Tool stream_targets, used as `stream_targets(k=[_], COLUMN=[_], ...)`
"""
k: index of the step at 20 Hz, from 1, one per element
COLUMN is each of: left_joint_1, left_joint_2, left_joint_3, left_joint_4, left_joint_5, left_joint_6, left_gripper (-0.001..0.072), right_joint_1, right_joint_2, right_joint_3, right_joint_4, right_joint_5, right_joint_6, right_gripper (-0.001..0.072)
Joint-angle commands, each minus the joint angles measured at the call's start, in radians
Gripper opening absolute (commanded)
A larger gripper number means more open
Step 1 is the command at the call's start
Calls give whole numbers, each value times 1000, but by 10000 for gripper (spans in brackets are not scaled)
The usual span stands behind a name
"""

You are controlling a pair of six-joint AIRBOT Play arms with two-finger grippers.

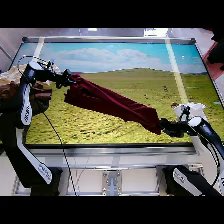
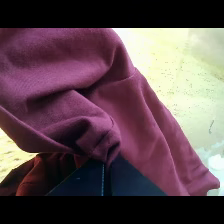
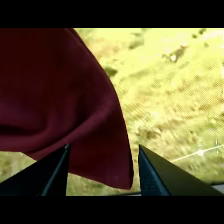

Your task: Fold the shirts.

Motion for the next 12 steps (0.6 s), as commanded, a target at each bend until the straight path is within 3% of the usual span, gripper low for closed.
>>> stream_targets(k=[1, 2, 3, 5, 7, 12], left_joint_1=[0, 0, 0, 1, 2, 23], left_joint_2=[-1, -1, -1, 0, 3, 105], left_joint_3=[0, 0, 0, 2, 35, 237], left_joint_4=[0, 0, 0, -6, -30, -138], left_joint_5=[-6, -7, -11, -11, -21, -48], left_joint_6=[1, 1, 1, 2, 32, 132], left_gripper=[11, 11, 11, 11, 10, 10], right_joint_1=[-5, -5, -5, -5, -5, -21], right_joint_2=[-43, -71, -93, -101, -96, 64], right_joint_3=[-5, -5, -5, -4, 37, 283], right_joint_4=[82, 125, 185, 321, 399, 313], right_joint_5=[3, 3, 2, -9, 27, 147], right_joint_6=[-45, -84, -132, -262, -351, -322], right_gripper=[458, 432, 362, 40, 33, 32])
